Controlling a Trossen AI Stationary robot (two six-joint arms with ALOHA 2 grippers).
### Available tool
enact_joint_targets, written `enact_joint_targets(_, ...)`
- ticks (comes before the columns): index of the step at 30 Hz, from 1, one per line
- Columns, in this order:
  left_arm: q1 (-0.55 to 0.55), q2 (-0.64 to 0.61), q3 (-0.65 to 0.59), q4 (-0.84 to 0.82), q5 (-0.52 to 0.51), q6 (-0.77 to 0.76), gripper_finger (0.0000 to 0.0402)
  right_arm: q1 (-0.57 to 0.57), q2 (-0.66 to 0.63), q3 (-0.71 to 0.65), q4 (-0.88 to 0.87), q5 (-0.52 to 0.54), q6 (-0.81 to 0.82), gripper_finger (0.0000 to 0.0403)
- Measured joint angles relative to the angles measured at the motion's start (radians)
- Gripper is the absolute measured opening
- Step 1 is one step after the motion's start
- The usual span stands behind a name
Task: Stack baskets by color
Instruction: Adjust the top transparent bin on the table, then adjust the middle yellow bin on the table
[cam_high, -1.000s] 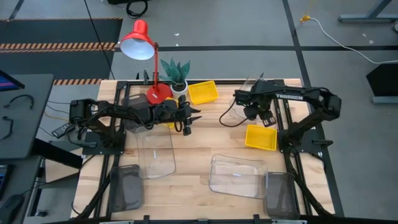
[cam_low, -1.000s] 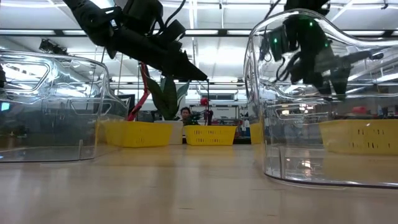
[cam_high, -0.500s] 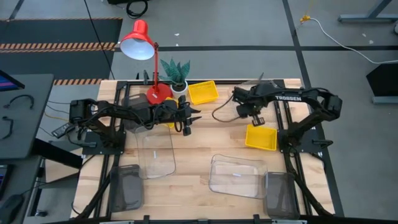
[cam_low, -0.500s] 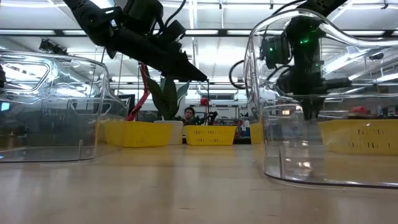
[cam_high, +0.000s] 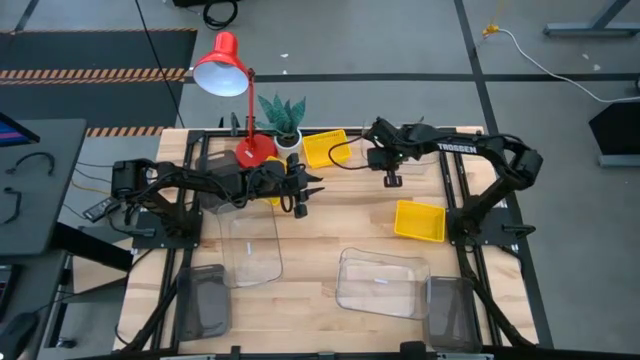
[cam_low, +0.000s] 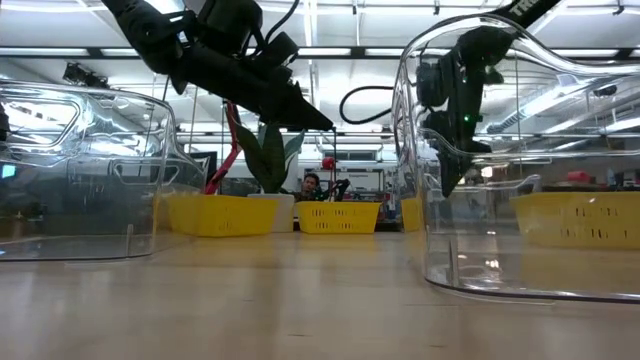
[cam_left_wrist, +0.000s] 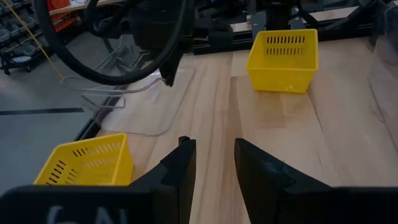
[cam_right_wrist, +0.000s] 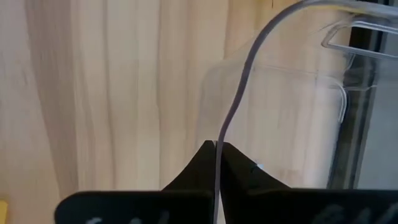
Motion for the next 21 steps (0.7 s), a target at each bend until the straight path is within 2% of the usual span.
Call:
enact_joint_targets(5,0.0,0.0,0.0,-0.003,0.0,-0.002,0.0117,0.01,-0.008,-0.006,0.066,0.001,-0.009,0.0035)
enact_joint_targets(8,0.0,0.0,0.0,-0.007,0.0,-0.002,0.0117,0.021,-0.04,-0.009,0.073,0.052,-0.012,0.0066)
enact_joint_targets(14,0.0,0.0,0.0,-0.007,-0.005,-0.02,0.0117,0.066,-0.093,0.08,0.017,0.187,0.055,0.0136)
enact_joint_targets(18,0.004,-0.006,0.0,-0.013,-0.079,-0.047,0.0117,0.133,-0.108,0.148,0.07,0.208,0.162,0.0158)
enact_joint_targets(21,0.014,-0.04,0.0,-0.021,-0.156,-0.054,0.0117,0.185,-0.106,0.155,0.141,0.171,0.259,0.016)
